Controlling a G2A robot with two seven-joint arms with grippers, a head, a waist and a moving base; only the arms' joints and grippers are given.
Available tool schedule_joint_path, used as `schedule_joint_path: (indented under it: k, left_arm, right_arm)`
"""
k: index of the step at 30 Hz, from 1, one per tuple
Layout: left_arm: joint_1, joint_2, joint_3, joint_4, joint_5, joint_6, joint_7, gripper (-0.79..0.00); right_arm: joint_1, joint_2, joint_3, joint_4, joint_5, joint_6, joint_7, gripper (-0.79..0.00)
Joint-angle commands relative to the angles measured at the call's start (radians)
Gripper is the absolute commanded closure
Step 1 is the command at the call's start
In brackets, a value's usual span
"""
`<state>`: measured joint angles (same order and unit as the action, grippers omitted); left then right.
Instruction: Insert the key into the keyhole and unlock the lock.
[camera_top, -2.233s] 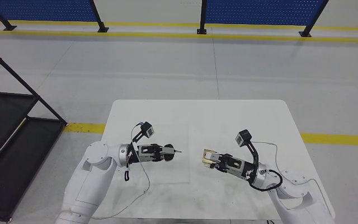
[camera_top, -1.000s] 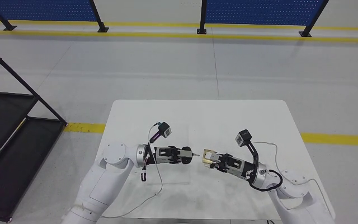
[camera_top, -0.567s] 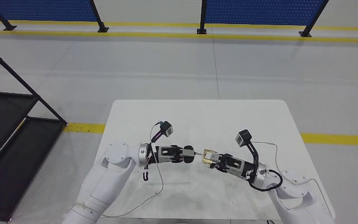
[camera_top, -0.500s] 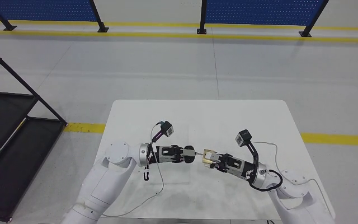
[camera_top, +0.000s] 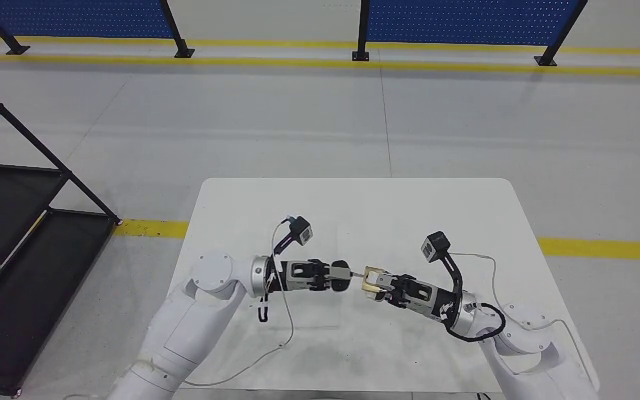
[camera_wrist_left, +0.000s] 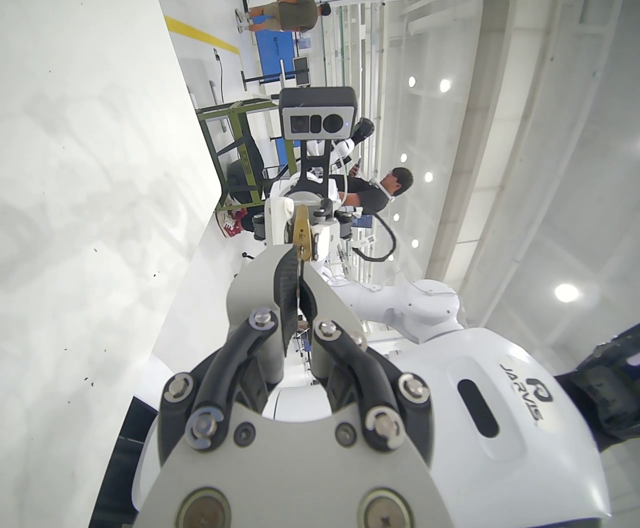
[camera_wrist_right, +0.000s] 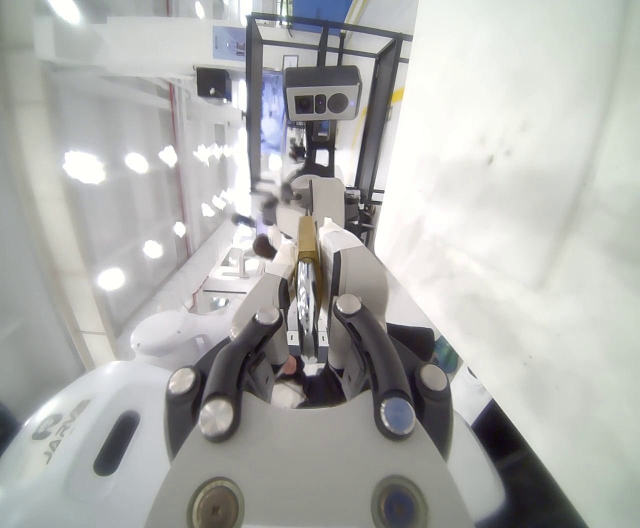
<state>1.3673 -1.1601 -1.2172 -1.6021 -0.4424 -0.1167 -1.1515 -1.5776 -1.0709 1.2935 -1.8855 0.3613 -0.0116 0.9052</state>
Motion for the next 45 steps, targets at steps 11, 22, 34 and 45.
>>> schedule_joint_path:
  k: [11, 22, 34, 45]
  left_arm:
    - [0.012, 0.019, -0.049, -0.016, 0.011, -0.011, -0.014, 0.0]
    - [0.028, 0.03, -0.09, -0.032, 0.01, -0.012, -0.06, 0.0]
    - [0.019, 0.051, -0.097, -0.071, 0.472, -0.426, 0.008, 0.0]
    - [0.012, 0.078, -0.109, -0.149, 1.029, -0.869, 0.325, 0.0]
  right_arm:
    - [0.0, 0.0, 0.0, 0.0, 0.0, 0.0, 0.0, 0.0]
    - [0.0, 0.0, 0.0, 0.0, 0.0, 0.0, 0.0, 0.0]
    - [0.0, 0.0, 0.0, 0.0, 0.0, 0.0, 0.0, 0.0]
    - [0.0, 0.0, 0.0, 0.0, 0.0, 0.0, 0.0, 0.0]
